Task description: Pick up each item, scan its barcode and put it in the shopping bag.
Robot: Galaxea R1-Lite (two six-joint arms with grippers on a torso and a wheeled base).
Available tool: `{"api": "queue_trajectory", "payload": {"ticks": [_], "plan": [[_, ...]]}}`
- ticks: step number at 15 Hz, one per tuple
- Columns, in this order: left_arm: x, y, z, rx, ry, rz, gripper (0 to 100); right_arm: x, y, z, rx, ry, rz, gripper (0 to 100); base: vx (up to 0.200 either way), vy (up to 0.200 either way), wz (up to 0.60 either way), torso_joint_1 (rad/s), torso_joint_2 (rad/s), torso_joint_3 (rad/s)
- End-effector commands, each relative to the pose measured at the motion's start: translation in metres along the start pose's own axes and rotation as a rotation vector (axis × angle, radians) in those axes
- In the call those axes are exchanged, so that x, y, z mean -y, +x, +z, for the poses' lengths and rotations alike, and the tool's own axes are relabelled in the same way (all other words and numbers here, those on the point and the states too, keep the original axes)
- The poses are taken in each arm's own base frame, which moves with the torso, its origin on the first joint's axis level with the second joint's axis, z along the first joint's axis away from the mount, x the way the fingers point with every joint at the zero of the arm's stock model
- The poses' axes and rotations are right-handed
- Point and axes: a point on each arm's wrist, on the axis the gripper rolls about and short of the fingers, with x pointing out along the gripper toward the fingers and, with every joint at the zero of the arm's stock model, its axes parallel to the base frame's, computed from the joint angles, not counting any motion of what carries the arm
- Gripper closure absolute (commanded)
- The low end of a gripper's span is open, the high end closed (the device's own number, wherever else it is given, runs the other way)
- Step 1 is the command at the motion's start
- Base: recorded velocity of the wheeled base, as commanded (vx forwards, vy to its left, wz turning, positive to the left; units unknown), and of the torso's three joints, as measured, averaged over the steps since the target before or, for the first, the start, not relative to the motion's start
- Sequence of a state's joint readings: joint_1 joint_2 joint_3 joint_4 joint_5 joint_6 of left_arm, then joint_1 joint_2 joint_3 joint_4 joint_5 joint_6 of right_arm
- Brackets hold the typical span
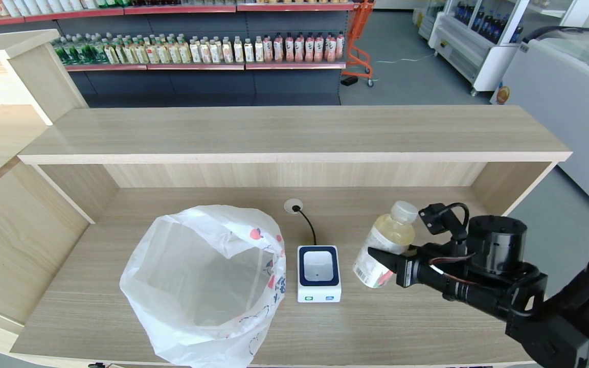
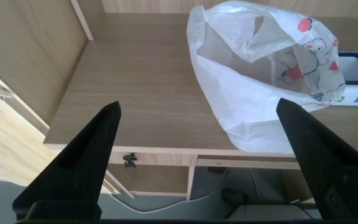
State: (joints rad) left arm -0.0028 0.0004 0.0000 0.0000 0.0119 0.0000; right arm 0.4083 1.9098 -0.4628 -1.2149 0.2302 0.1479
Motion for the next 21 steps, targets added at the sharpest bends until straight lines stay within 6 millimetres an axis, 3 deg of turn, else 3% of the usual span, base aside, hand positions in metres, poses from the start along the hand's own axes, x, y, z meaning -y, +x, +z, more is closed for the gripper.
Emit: {"api": "queue_trajectory", "payload": {"ticks": [1,3,6,11,21], "plan": [[0.000,0.000,0.000,0.000,0.000,0.000,0,-0.004,-0.051,0.044,0.119,0.037,0.193,100,0.000,0.000,0.00,0.000,0.00,0.000],[0.000,0.000,0.000,0.000,0.000,0.000,0,-0.010,-0.081,0.050,0.107,0.087,0.382,100,0.000,0.000,0.00,0.000,0.00,0.000],[0.000,0.000,0.000,0.000,0.000,0.000,0,-0.024,-0.094,0.041,0.053,0.076,0.526,100,0.000,0.000,0.00,0.000,0.00,0.000],[0.000,0.000,0.000,0.000,0.000,0.000,0,-0.038,-0.090,0.030,-0.007,0.000,0.708,100,0.000,0.000,0.00,0.000,0.00,0.000],[0.000,0.000,0.000,0.000,0.000,0.000,0,-0.041,-0.083,0.015,-0.099,0.002,0.715,100,0.000,0.000,0.00,0.000,0.00,0.000]]}}
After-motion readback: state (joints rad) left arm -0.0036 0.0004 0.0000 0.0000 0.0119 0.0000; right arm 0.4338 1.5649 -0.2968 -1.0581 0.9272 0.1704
